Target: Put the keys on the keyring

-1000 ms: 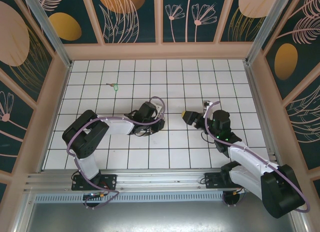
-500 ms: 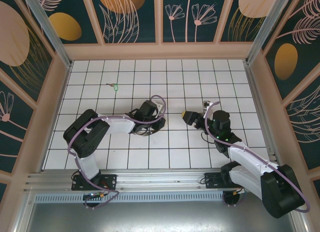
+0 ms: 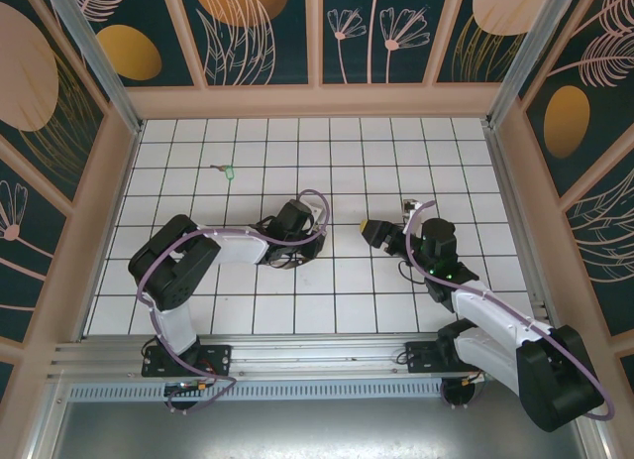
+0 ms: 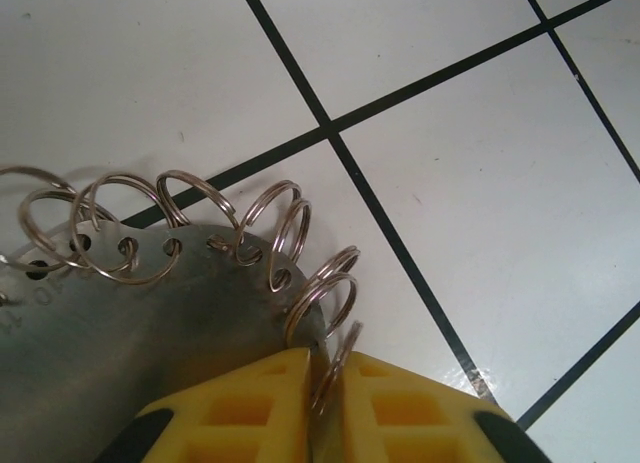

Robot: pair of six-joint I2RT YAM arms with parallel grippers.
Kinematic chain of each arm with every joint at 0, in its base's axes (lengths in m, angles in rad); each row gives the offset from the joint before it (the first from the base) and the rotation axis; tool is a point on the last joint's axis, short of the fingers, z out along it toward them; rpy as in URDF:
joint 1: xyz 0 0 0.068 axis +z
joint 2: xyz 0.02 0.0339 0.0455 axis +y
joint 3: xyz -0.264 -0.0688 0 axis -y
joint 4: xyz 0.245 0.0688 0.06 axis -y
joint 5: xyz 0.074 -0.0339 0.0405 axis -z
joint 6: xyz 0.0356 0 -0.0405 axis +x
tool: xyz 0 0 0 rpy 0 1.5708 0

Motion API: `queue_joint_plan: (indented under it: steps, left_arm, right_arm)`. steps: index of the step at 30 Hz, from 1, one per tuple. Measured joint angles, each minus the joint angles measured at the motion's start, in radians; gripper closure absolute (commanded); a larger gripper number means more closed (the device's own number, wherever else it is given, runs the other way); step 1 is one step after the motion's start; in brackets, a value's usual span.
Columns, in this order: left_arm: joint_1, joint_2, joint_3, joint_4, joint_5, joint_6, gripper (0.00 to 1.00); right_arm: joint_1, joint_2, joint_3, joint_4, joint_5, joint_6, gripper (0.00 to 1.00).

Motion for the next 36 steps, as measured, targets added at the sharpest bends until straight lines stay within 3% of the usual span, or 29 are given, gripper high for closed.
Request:
queue_joint_plan:
  steps: [5,14,23,36]
  left_arm:
    - [-0.001,0.0,0.0,0.003,-0.002,0.004,1.0]
    - [-0.001,-0.069,0.001,-0.052,0.007,0.053,1.0]
    - [-0.001,-0.337,0.005,-0.064,0.122,0.162,1.0]
    - [-0.001,-0.5,0.011,-0.027,0.297,0.229,1.0]
  right_arm:
    - [0.0,0.0,0.0,0.0,0.0,0.0,0.26]
    - [0.0,0.0,0.011,-0.013,-0.003,-0.003,0.26]
    - [0.0,0.0,0.111,-0.021,-0.061,-0.042,0.45]
    - [-0.014,0.005,0.233,-0.002,-0.27,-0.102,0.59]
